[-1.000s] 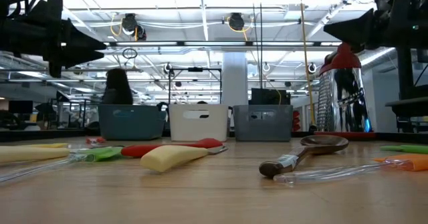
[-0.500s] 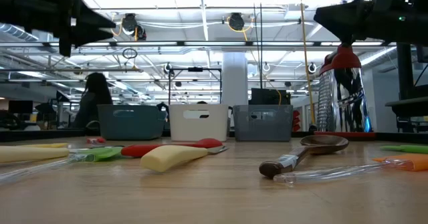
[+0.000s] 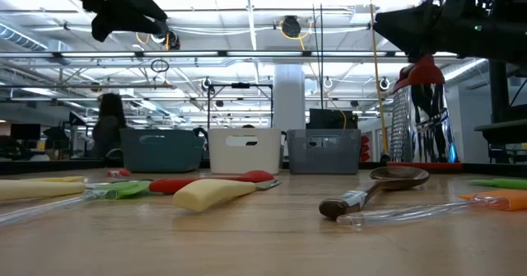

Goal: Pick & Place Kitchen Items
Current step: Put the yellow spatula into the blue bin

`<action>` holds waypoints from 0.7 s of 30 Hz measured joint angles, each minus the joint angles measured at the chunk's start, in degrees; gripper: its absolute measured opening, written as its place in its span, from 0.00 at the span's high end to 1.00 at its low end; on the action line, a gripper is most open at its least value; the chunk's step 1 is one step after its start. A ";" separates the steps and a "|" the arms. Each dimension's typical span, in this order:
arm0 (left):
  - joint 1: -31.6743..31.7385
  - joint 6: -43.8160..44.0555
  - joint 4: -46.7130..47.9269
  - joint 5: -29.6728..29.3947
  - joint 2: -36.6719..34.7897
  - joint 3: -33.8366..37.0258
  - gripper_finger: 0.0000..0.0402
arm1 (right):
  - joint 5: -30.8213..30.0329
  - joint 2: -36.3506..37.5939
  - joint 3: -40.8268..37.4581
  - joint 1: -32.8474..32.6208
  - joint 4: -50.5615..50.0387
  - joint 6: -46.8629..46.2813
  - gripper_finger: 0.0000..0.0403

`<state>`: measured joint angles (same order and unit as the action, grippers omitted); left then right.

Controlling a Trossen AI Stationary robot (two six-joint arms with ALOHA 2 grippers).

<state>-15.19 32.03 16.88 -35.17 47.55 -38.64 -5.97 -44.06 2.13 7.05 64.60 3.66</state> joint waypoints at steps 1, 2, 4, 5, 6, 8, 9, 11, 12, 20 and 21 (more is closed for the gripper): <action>-0.08 1.40 1.15 0.94 1.49 -1.29 0.61 | 0.01 -0.39 0.00 0.00 0.51 0.00 0.64; -0.19 2.35 1.95 1.95 2.92 -2.26 0.61 | 0.02 -0.71 0.00 0.00 0.96 0.00 0.64; -0.45 3.00 2.56 3.98 5.51 -3.84 0.61 | 0.02 -0.95 0.00 0.00 1.04 0.00 0.64; -0.57 3.16 2.67 4.65 6.65 -4.40 0.61 | 0.02 -0.94 0.00 0.00 1.04 0.00 0.64; -0.71 3.83 2.76 5.29 7.62 -4.94 0.61 | 0.02 -0.93 0.00 0.00 1.04 0.00 0.64; -0.80 6.28 2.72 6.67 9.38 -5.64 0.61 | 0.02 -0.93 0.00 0.00 0.84 -0.24 0.65; -0.80 7.43 2.70 7.41 10.16 -5.82 0.61 | 0.03 -0.93 0.00 0.00 0.70 -1.06 0.65; -0.78 9.28 2.80 8.76 11.55 -5.87 0.61 | 0.03 -0.93 0.00 0.00 0.20 -3.69 0.65; -0.78 10.31 2.98 9.40 12.24 -5.87 0.61 | 0.03 -0.93 0.00 0.00 0.00 -4.63 0.65; -0.76 16.96 5.00 12.66 16.85 -5.87 0.61 | 0.04 -0.93 0.00 -0.02 -1.05 -5.80 0.65; -0.76 18.05 5.35 13.33 17.28 -5.87 0.61 | 0.04 -0.93 0.00 -0.02 -1.22 -6.06 0.65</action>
<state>-15.94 50.08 22.23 -21.84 64.83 -44.51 -5.93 -44.99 2.13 7.03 63.39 -2.40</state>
